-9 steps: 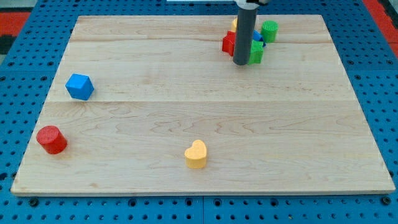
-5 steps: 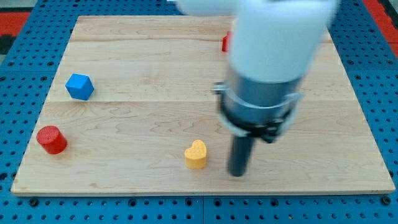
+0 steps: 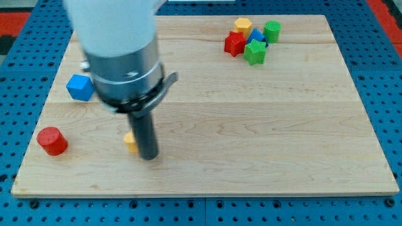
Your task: Push yellow heart horizontally to the right of cube
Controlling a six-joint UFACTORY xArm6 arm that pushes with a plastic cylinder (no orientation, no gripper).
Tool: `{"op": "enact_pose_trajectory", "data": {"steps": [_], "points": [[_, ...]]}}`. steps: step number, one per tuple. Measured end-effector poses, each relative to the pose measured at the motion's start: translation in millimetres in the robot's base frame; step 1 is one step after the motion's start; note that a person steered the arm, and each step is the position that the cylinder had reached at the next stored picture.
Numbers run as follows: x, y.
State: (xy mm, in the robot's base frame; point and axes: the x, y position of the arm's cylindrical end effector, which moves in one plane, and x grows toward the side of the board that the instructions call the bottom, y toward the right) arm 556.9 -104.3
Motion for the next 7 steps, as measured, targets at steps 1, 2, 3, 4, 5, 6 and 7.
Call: {"op": "enact_pose_trajectory", "data": {"steps": [1, 2, 3, 4, 5, 6, 7], "points": [[-19, -50], [-56, -51], [-98, -51], [-138, -47], [-132, -12], [-106, -9], [-139, 37]]}}
